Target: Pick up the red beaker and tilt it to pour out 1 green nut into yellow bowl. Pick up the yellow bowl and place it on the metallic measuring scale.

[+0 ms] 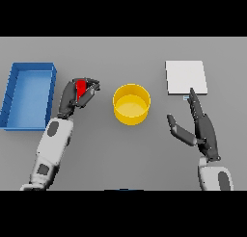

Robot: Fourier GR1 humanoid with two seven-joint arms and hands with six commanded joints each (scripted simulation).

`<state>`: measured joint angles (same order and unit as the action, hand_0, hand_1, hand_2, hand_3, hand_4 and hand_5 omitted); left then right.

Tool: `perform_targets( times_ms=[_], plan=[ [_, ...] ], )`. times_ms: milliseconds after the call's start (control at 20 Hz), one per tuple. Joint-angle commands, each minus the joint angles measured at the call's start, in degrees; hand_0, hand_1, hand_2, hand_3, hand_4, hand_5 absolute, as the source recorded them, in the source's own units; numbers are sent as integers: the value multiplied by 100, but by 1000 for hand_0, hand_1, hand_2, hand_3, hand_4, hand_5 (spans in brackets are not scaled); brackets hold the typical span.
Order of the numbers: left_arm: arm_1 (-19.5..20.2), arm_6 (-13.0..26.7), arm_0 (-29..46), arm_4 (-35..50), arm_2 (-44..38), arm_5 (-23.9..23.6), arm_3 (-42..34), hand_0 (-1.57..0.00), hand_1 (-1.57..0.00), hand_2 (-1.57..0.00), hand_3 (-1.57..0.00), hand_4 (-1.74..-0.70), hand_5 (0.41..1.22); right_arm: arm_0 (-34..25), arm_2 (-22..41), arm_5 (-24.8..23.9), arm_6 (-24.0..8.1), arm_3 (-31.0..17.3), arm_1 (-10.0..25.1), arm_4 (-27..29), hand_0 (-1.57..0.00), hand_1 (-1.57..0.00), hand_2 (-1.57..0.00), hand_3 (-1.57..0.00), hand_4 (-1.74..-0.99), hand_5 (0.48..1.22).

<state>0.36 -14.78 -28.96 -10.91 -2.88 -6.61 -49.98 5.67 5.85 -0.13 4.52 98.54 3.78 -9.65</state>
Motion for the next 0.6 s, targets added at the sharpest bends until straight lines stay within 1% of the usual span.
perform_targets(
  times_ms=[0,50,100,150,200,250,300,350,400,500,550],
  plan=[
    [22,67,6,-20,14,-18,-12,-1357,-1364,-1380,-1304,-1565,1163,46,-9,27,42,19,23,24,1,1,1,1,-1251,646],
    [27,207,1,-17,13,12,-54,-1400,-1406,-1419,-1357,-1542,1174,9,7,19,23,-7,-20,30,1,1,1,1,-1255,644],
    [-1,207,-5,96,-48,72,-110,-1434,-1439,-1449,-1400,-1582,1171,51,27,27,40,-5,-15,5,1,1,1,1,-1251,641],
    [-26,126,-9,292,-133,202,-167,-1462,-1465,-1473,-1434,-1614,1165,107,76,9,116,21,-19,-74,1,1,1,1,-1245,642],
    [-37,163,3,427,-174,292,-269,-1483,-1486,-1493,-1462,-1639,1157,103,47,9,120,-12,-15,-48,1,1,1,1,-1248,645],
    [-38,166,3,525,-206,348,-334,-1501,-1503,-1509,-1484,-1660,1150,60,14,-1,59,13,13,-35,1,1,1,1,-1246,644],
    [-12,167,28,635,-215,443,-499,-1515,-1517,-1521,-1501,-1676,1144,36,22,-39,68,-37,27,-110,1,1,1,1,-1238,643],
    [52,203,47,729,-238,512,-640,-1526,-1528,-1531,-1515,-1689,1140,92,93,-18,137,18,-17,-126,1,1,1,1,-1236,644],
    [57,348,-9,714,-186,492,-719,-1535,-1536,-1539,-1526,-1699,1135,42,91,-33,104,37,-9,-150,1,1,1,1,-1233,644],
    [186,494,-28,761,-85,642,-1019,-1548,-1549,-1551,-1542,-1714,1132,74,96,-58,100,94,-9,-173,1,1,1,1,-1227,647],
    [205,586,-61,669,28,622,-1089,-1553,-1553,-1555,-1548,-1720,1131,80,80,-44,159,40,18,-175,1,1,1,1,-1226,650]
  ],
)
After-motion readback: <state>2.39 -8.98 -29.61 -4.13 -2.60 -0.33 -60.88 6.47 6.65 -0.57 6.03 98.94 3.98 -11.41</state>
